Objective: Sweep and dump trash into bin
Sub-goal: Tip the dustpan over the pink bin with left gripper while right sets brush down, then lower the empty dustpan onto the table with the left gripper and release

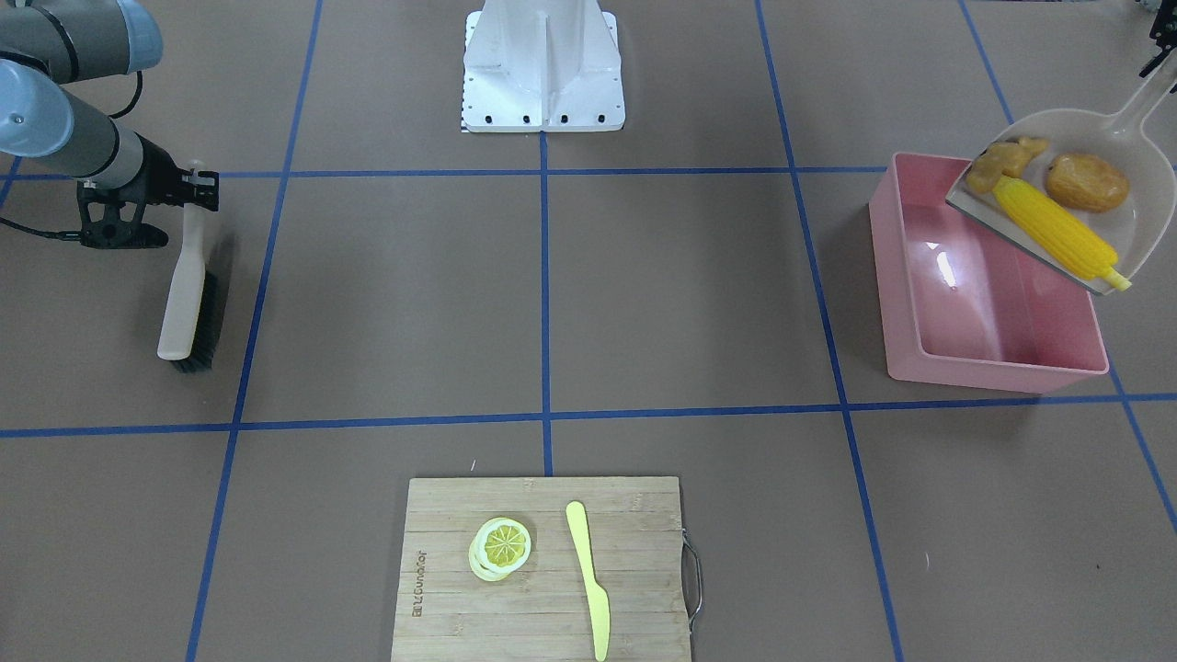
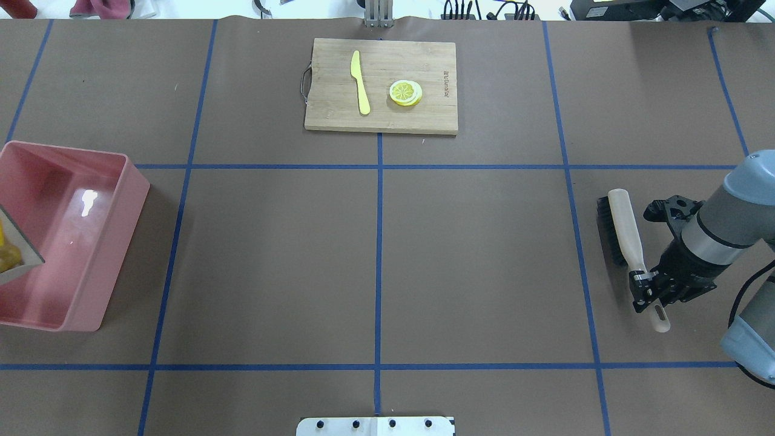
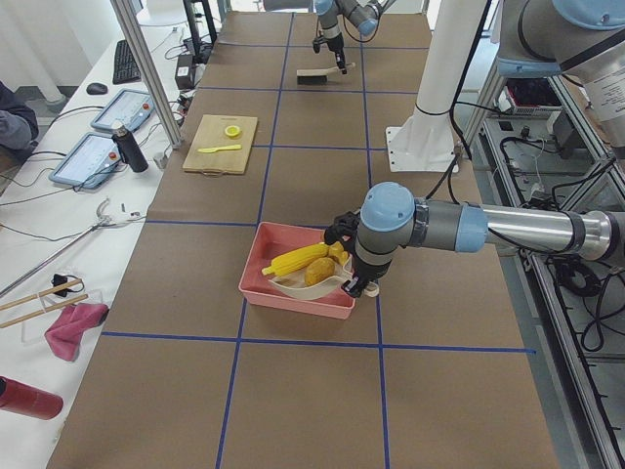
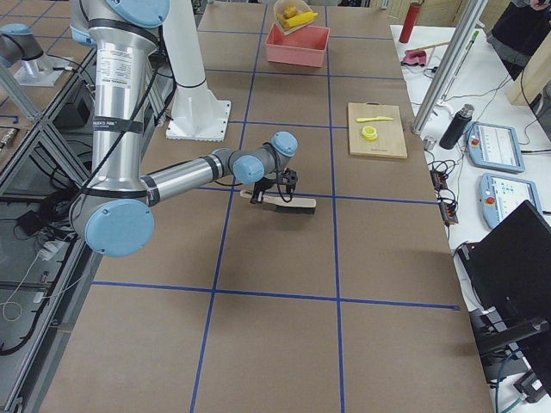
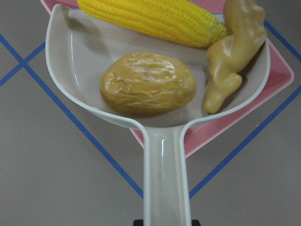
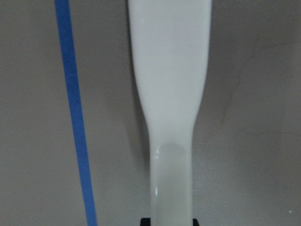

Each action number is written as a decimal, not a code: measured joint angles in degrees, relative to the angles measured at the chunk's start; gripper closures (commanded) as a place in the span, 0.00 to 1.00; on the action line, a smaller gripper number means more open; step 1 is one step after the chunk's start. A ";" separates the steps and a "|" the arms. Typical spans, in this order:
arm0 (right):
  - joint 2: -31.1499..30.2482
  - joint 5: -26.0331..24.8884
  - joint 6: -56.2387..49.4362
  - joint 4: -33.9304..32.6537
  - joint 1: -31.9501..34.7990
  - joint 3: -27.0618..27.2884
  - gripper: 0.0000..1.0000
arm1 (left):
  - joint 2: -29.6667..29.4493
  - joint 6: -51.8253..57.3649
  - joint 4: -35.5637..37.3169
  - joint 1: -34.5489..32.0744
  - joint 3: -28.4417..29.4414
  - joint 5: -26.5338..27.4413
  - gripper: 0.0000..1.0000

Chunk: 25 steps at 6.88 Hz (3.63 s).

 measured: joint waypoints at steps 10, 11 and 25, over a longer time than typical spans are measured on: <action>4.20 -12.04 -11.21 -0.41 18.53 5.84 0.00 | -11.75 22.03 22.89 -4.16 -5.62 10.93 1.00; 4.37 -12.04 -18.21 -1.41 23.57 4.97 0.00 | -12.37 23.39 20.87 -4.78 -5.76 6.45 1.00; -0.20 -1.82 -47.88 -10.70 46.21 -11.29 0.00 | -49.99 -18.68 -36.71 47.33 30.87 5.93 0.01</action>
